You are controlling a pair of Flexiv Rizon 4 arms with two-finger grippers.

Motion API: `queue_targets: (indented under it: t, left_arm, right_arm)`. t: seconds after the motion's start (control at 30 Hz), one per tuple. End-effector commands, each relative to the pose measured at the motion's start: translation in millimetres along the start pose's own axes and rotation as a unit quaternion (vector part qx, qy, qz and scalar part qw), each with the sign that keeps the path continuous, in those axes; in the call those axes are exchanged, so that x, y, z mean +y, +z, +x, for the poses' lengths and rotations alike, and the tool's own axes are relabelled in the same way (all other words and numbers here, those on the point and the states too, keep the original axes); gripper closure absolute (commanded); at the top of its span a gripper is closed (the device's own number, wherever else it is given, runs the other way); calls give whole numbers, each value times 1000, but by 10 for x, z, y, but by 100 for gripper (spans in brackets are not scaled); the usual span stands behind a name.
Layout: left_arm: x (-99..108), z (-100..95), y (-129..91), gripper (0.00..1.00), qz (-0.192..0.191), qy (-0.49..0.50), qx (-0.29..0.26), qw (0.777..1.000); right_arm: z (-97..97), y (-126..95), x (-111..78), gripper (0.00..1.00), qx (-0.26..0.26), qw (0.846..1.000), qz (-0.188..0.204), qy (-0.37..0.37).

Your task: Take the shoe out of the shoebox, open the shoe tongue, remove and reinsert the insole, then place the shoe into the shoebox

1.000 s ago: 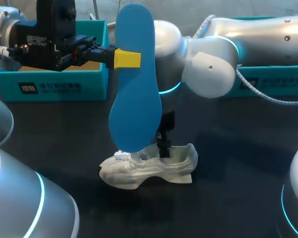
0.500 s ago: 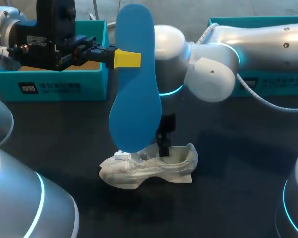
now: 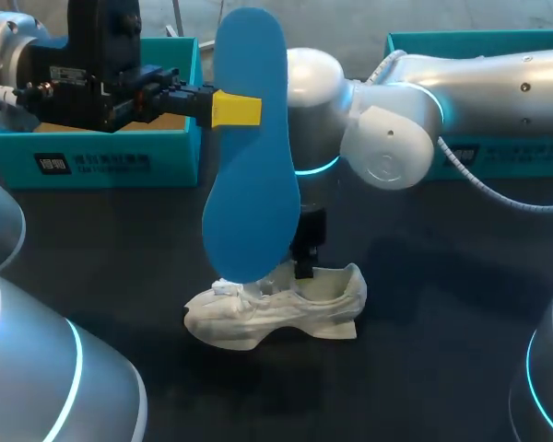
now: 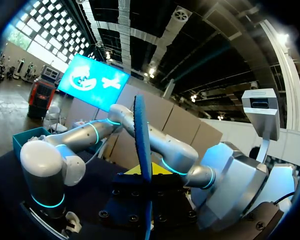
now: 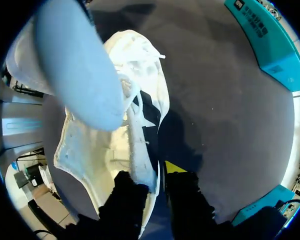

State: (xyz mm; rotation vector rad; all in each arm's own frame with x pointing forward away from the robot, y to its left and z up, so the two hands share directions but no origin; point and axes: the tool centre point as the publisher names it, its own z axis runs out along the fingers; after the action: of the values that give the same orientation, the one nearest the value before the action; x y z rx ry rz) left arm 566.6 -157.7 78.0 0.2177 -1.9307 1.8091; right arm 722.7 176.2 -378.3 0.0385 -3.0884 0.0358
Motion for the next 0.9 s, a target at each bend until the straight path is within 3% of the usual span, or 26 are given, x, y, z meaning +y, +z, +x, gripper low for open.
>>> queue_targets:
  t: [0.03, 0.53, 0.9]
  left_arm:
    - [-12, -7, 10, 100, -2, 0, 0, 1000]
    - [-12, -7, 10, 100, -2, 0, 0, 1000]
    - [-12, -7, 10, 100, -2, 0, 0, 1000]
  right_arm:
    - [11, -9, 17, 100, 3, 1000, 6, -2]
    - [166, -334, 15, 100, 30, 999, 30, 4]
    - [309, -507, 12, 100, 64, 997, 9, 38]
